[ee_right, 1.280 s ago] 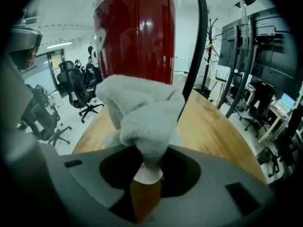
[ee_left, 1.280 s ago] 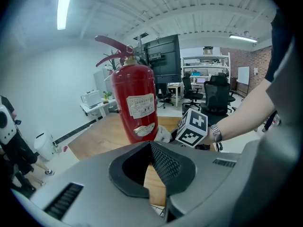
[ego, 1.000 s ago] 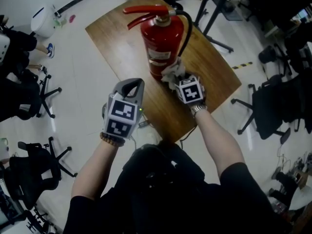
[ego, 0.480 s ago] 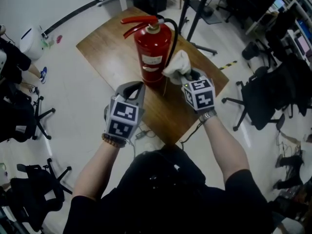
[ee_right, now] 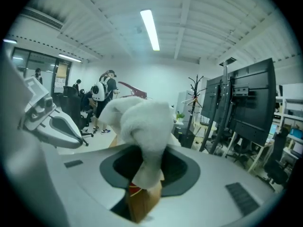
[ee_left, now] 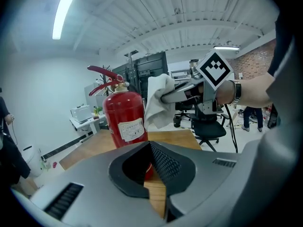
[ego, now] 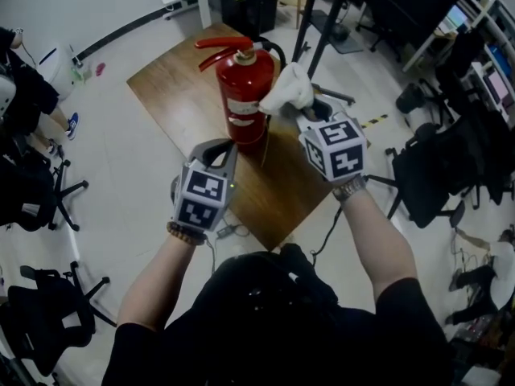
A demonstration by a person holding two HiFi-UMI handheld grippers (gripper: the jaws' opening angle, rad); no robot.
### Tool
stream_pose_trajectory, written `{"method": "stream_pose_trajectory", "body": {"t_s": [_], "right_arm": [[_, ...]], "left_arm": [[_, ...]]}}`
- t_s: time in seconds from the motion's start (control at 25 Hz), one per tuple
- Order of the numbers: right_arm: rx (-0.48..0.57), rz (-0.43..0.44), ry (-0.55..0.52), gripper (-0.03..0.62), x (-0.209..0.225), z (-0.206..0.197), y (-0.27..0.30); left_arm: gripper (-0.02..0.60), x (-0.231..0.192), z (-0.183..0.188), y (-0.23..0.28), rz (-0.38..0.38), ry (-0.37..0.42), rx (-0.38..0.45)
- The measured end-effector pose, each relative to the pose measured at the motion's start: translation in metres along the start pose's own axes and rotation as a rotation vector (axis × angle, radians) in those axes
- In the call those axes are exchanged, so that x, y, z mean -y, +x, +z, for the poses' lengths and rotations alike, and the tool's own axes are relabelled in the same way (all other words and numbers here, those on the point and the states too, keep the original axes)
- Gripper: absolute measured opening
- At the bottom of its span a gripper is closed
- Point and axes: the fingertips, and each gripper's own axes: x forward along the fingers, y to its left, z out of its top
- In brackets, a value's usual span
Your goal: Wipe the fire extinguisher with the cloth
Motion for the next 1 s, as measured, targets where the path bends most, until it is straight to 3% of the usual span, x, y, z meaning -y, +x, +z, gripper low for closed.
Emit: {"method": "stream_pose_trajectory", "body": {"t_s": [0.56,1.0], "right_arm": [[0.135,0.241,-0.163,0.118,0.020,0.083,0.027],[0.131,0.403,-0.249,0.118,0.018,0.089,0.057]], "left_arm": [[-0.002,0.002,0.031,0.020,0.236,-0.095,-0.016],[-0.002,0.005,0.027,0.023,0.404,-0.195,-0.040]]}}
